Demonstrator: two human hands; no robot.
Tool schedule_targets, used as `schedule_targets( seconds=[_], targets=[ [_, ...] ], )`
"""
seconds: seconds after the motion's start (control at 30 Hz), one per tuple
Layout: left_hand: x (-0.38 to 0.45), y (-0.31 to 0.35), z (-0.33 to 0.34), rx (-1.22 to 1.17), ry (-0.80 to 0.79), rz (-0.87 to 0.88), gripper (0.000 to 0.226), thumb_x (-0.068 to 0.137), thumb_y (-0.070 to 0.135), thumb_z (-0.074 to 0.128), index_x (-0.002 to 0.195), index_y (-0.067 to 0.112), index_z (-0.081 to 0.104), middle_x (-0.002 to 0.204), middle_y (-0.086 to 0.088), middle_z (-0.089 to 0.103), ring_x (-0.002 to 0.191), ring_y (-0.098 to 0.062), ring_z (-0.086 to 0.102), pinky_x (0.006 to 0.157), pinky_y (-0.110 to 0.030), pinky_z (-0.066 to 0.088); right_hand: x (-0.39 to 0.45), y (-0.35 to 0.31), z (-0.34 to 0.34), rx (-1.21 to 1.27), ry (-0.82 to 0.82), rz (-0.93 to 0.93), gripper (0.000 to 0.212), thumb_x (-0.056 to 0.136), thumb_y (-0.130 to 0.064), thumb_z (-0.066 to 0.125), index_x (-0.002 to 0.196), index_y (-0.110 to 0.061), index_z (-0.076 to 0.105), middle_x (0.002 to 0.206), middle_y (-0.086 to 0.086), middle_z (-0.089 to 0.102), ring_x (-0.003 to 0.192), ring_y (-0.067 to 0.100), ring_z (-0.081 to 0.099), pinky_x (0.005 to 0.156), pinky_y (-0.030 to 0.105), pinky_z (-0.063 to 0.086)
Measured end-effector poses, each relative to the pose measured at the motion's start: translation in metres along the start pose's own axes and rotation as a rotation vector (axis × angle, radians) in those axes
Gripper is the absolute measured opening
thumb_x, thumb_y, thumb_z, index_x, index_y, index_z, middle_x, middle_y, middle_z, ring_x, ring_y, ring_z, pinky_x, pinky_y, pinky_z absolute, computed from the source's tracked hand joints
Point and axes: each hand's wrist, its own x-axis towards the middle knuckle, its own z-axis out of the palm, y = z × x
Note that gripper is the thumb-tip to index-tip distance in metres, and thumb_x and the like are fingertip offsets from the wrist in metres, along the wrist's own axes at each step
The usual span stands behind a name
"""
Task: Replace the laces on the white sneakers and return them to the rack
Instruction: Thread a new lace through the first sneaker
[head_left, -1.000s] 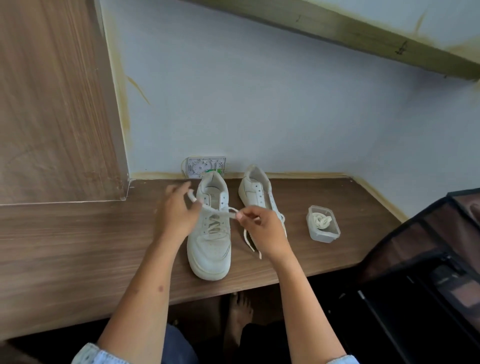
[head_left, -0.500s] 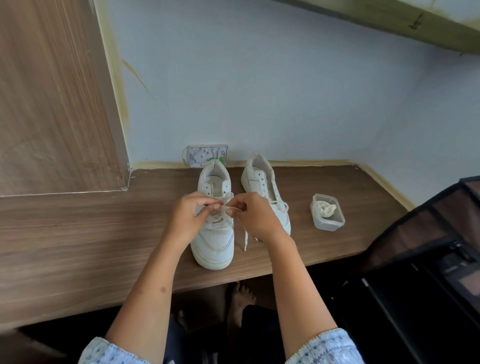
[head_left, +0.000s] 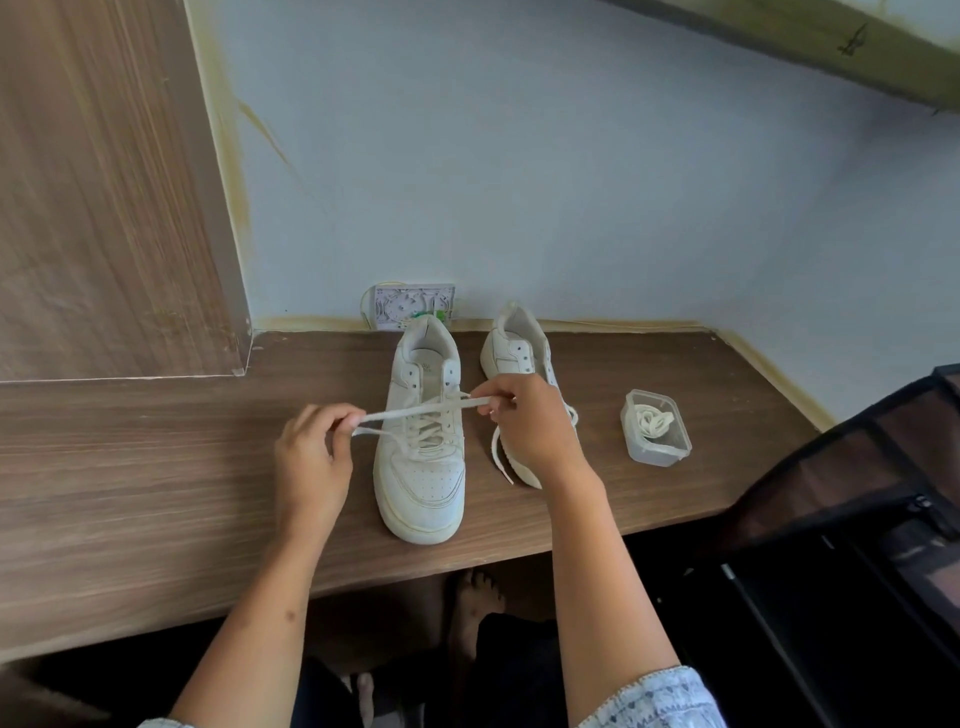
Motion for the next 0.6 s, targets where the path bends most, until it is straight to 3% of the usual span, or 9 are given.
schedule_targets(
  seconds=[0.13,0.2,0.3,0.4,0.47,0.6],
  targets=[
    [0.011,0.003,0.002,0.024,0.076,-0.008,0.012,0.094,0.012,0.059,0.098,0.014,0.07,0.089,0.0,0.065,0.077,-0.024,0.059,0.075,-0.042,0.046,0.004,-0.001,0.006,0.064,0.054,-0.06,0.037,0.094,0.008,0.041,0.113,-0.011,0.067,0.093,0.006,0.07,0.09,0.013,0.066,0.081,0.026,0.054],
    [0.013,0.006,0.004,0.042,0.087,-0.005,0.018,0.095,0.02,0.056,0.105,0.017,0.071,0.094,-0.001,0.064,0.081,-0.026,0.059,0.077,-0.046,0.047,0.006,-0.002,0.011,0.074,0.065,-0.115,0.037,0.093,0.009,0.041,0.112,-0.011,0.064,0.1,0.007,0.065,0.092,0.008,0.064,0.084,0.022,0.052],
    [0.018,0.011,0.015,-0.051,0.004,0.121,0.027,0.095,0.028,0.055,0.116,0.018,0.069,0.108,-0.002,0.063,0.091,-0.023,0.06,0.079,-0.052,0.049,0.01,-0.005,0.018,0.111,0.111,-0.194,0.027,0.094,0.009,0.042,0.105,-0.009,0.06,0.105,0.006,0.05,0.086,0.005,0.063,0.083,0.012,0.047],
    [0.021,0.022,0.032,-0.134,-0.086,0.305,0.033,0.093,0.03,0.057,0.121,0.016,0.067,0.116,0.0,0.065,0.102,-0.021,0.059,0.085,-0.054,0.047,0.012,-0.005,0.021,0.181,0.123,-0.214,0.022,0.091,0.006,0.055,0.102,-0.012,0.058,0.091,0.006,0.058,0.078,0.01,0.064,0.074,0.023,0.052],
    [0.02,0.03,0.043,-0.159,-0.089,0.373,0.032,0.091,0.028,0.058,0.119,0.014,0.067,0.111,-0.002,0.068,0.1,-0.021,0.06,0.087,-0.049,0.046,0.01,-0.004,0.021,0.204,0.128,-0.213,0.022,0.088,-0.001,0.065,0.105,-0.012,0.059,0.084,0.001,0.065,0.075,0.007,0.062,0.07,0.022,0.051],
    [0.021,0.043,0.05,-0.205,-0.021,0.34,0.021,0.09,0.021,0.06,0.101,0.012,0.075,0.085,0.001,0.072,0.08,-0.019,0.062,0.083,-0.039,0.046,0.01,-0.002,0.024,0.375,0.209,-0.192,0.02,0.089,-0.006,0.068,0.105,-0.016,0.061,0.083,0.0,0.071,0.079,0.005,0.067,0.072,0.013,0.049]
  ],
)
